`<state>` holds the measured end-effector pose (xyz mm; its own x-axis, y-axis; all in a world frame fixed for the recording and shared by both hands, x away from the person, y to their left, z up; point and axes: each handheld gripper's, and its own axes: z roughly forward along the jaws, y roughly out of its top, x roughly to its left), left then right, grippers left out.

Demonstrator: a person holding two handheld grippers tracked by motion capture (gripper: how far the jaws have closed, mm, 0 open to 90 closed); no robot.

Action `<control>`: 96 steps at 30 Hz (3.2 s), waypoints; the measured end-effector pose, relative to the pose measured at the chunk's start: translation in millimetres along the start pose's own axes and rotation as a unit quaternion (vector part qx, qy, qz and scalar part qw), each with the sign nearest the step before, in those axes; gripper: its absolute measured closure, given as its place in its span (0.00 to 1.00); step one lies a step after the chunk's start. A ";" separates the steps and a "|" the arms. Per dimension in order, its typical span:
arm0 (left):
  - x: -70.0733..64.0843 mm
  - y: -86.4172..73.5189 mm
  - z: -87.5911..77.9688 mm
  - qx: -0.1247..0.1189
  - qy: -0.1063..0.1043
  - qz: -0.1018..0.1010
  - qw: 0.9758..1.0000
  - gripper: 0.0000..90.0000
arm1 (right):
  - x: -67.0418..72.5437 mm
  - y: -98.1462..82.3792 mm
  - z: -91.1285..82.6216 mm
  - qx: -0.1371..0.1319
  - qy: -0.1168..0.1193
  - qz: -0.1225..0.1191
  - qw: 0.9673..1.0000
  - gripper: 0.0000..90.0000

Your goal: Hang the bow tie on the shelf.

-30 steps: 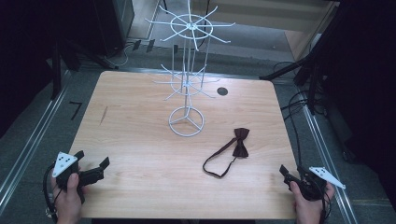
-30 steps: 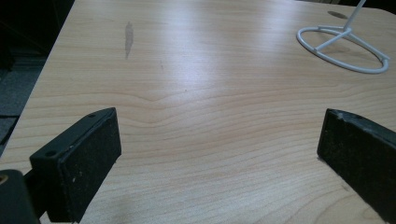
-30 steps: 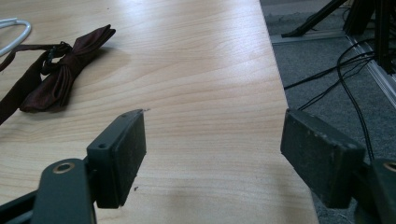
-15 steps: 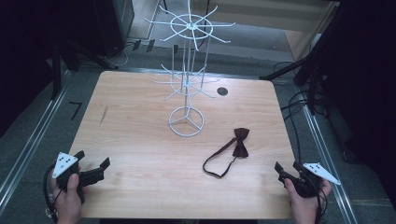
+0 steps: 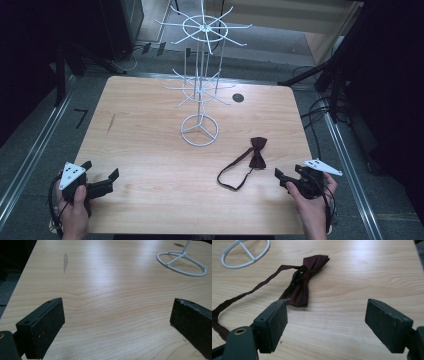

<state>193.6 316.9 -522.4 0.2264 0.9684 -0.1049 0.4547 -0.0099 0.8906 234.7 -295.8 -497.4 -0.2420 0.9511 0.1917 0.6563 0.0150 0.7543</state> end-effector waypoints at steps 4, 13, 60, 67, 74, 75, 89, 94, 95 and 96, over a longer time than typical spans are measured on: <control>0.3 0.1 0.0 0.001 0.000 -0.003 1.000 0.00 | 12.0 7.9 11.5 0.028 0.009 -0.001 1.000 0.25; 0.3 0.3 0.5 0.004 0.001 0.001 1.000 0.00 | 30.3 21.5 33.2 0.074 0.011 0.009 0.997 0.36; 3.0 -0.3 -1.4 -0.005 -0.008 -0.013 1.000 0.00 | 33.2 17.3 81.9 0.103 0.030 0.003 0.994 0.94; 2.3 -0.4 -1.5 -0.005 0.005 -0.012 1.000 0.10 | 33.5 15.1 81.2 0.092 0.034 -0.012 0.995 0.98; 2.2 -0.7 -2.0 -0.014 0.003 -0.007 1.000 0.10 | 40.1 14.5 69.2 0.043 0.023 -0.045 0.998 0.99; 2.0 -0.7 -2.1 -0.014 0.002 -0.006 1.000 0.10 | 41.4 15.1 66.8 0.034 0.023 -0.048 0.998 0.99; -0.4 -1.1 -6.5 -0.009 0.000 0.010 1.000 0.00 | 81.0 33.7 28.4 -0.083 0.027 -0.095 0.992 0.98; -5.5 -1.7 -5.4 0.001 0.003 0.032 0.999 0.00 | 94.5 42.1 23.2 -0.100 0.032 -0.108 0.989 0.98; -6.7 -2.0 -4.6 0.002 0.005 0.037 0.999 0.00 | 96.6 44.1 22.0 -0.104 0.033 -0.107 0.988 0.98; -7.3 -2.1 -4.1 0.004 0.004 0.039 0.999 0.00 | 98.7 46.6 20.6 -0.111 0.036 -0.105 0.988 0.98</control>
<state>187.5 310.9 -521.7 0.2539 0.9667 -0.0318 0.4433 -0.0871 0.8921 256.1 -194.9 -456.2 -0.4117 0.9097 0.0543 0.4155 0.1343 0.8996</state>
